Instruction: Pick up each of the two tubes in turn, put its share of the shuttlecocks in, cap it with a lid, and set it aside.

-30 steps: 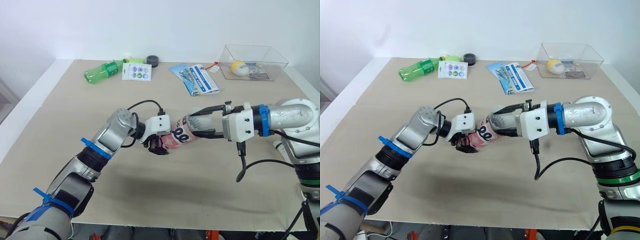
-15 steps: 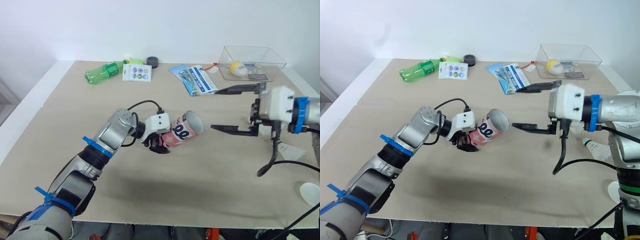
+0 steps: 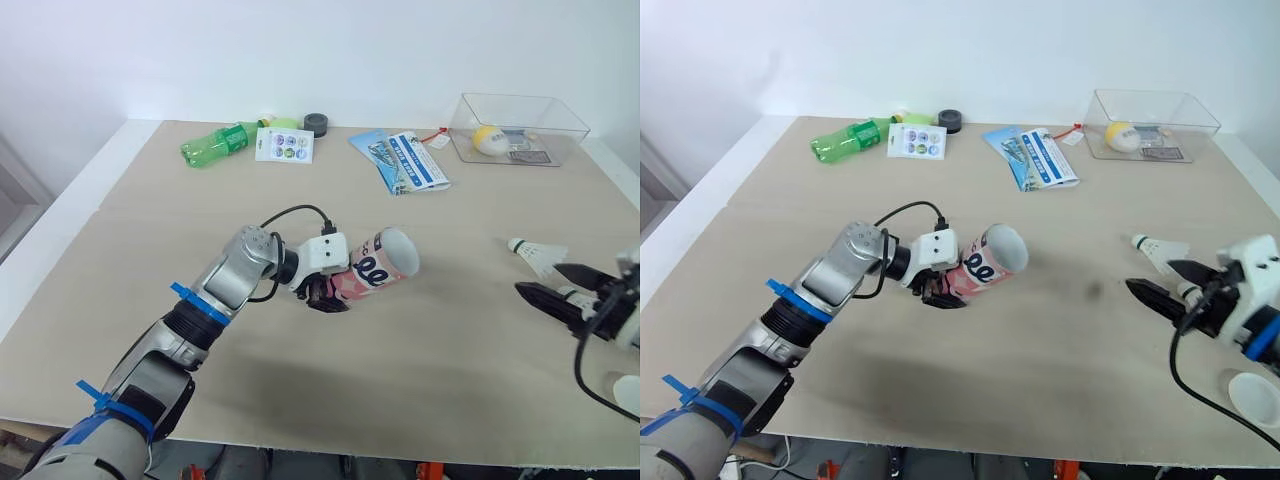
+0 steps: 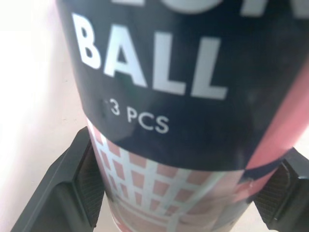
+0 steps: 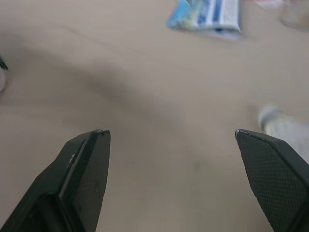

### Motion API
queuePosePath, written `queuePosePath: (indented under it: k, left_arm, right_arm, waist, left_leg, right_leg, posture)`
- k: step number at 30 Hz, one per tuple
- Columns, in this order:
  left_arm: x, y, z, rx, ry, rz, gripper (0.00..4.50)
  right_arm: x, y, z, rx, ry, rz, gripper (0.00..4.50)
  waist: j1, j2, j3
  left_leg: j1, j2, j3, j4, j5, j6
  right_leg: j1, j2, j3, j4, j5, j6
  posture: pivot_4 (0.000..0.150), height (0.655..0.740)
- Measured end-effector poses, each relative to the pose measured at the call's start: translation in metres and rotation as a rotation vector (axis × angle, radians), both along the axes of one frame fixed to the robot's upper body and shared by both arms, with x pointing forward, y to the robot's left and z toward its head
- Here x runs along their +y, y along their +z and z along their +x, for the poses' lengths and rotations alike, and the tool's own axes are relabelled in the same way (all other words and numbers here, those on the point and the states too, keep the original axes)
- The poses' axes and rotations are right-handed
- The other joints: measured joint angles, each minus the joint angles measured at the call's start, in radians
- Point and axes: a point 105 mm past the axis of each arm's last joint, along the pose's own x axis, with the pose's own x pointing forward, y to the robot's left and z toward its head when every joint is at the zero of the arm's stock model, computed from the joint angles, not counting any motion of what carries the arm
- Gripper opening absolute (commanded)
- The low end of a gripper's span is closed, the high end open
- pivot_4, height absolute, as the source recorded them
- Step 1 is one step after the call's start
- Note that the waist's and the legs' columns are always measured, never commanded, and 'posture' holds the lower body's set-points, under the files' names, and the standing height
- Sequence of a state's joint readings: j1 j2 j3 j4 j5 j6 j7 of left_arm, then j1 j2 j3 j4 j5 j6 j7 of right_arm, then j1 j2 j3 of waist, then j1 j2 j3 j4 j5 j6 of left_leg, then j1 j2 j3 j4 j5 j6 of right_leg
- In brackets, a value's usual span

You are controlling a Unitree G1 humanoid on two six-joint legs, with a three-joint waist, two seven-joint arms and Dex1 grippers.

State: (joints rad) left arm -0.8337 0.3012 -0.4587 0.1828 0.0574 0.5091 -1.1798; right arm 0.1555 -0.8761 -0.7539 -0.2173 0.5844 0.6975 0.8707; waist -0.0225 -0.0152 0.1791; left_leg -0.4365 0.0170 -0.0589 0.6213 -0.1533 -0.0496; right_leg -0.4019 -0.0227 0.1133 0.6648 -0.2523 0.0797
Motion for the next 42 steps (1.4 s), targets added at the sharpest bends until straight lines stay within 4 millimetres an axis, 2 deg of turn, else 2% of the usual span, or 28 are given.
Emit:
queuePosePath:
  k: [4, 10, 14, 18, 29, 36, 42]
  left_arm:
    - [-0.002, -0.001, -0.004, 0.004, -0.004, 0.0, 3.64]
    - [-0.003, -0.002, -0.007, 0.017, -0.007, -0.002, 3.64]
    - [-0.005, -0.002, -0.007, 0.025, -0.004, -0.01, 3.64]
    - [-0.009, -0.002, -0.013, 0.033, -0.017, -0.013, 3.64]
    - [-0.008, -0.004, -0.015, 0.041, -0.014, -0.012, 3.64]
    - [-0.007, -0.004, -0.015, 0.044, -0.014, -0.014, 3.64]
    - [-0.008, -0.004, -0.014, 0.042, -0.009, -0.016, 3.64]
  right_arm:
    - [-0.019, -0.004, -0.022, 0.042, -0.08, 0.021, 4.43]
    - [-0.035, -0.02, -0.034, 0.072, -0.166, 0.036, 4.43]
    - [-0.041, -0.03, -0.029, 0.07, -0.219, 0.038, 4.43]
    - [-0.038, -0.046, -0.023, 0.091, -0.226, 0.04, 4.43]
    - [-0.045, -0.064, 0.0, 0.096, -0.263, 0.04, 4.43]
    - [-0.037, -0.056, 0.001, 0.077, -0.227, 0.006, 4.43]
    - [-0.047, -0.029, 0.004, 0.009, -0.221, -0.129, 4.43]
  waist:
    - [-0.003, 0.0, 0.0]
    - [-0.003, -0.001, 0.0]
    - [-0.004, -0.001, 0.0]
    - [-0.003, -0.001, 0.0]
    - [-0.013, 0.0, 0.0]
    - [-0.014, 0.0, 0.0]
    - [-0.014, 0.0, 0.0]
  left_leg:
    - [0.0, -0.001, 0.001, 0.002, 0.0, 0.0]
    - [0.0, -0.001, 0.001, 0.002, 0.0, 0.0]
    - [0.0, -0.002, 0.001, 0.001, 0.0, 0.0]
    - [-0.001, -0.002, 0.001, 0.001, 0.0, 0.0]
    - [0.0, -0.002, 0.001, 0.001, 0.0, 0.0]
    - [0.0, -0.002, 0.001, 0.0, 0.0, 0.001]
    - [0.0, -0.002, 0.001, 0.001, 0.0, 0.001]
  right_leg:
    - [0.0, -0.002, 0.0, 0.0, 0.0, 0.002]
    - [0.0, -0.002, 0.0, -0.001, 0.0, 0.001]
    - [0.0, -0.002, 0.0, -0.001, 0.0, 0.001]
    - [0.0, -0.003, 0.0, -0.001, 0.0, 0.002]
    - [0.0, -0.002, 0.0, -0.001, 0.0, 0.002]
    - [0.0, -0.002, 0.0, -0.001, 0.0, 0.002]
    - [0.0, -0.003, 0.0, -0.001, 0.0, 0.002]
  posture:
    - [0.15, 0.74]
    - [0.15, 0.74]
    - [0.15, 0.74]
    - [0.15, 0.74]
    - [0.15, 0.74]
    - [0.15, 0.74]
    - [0.15, 0.74]
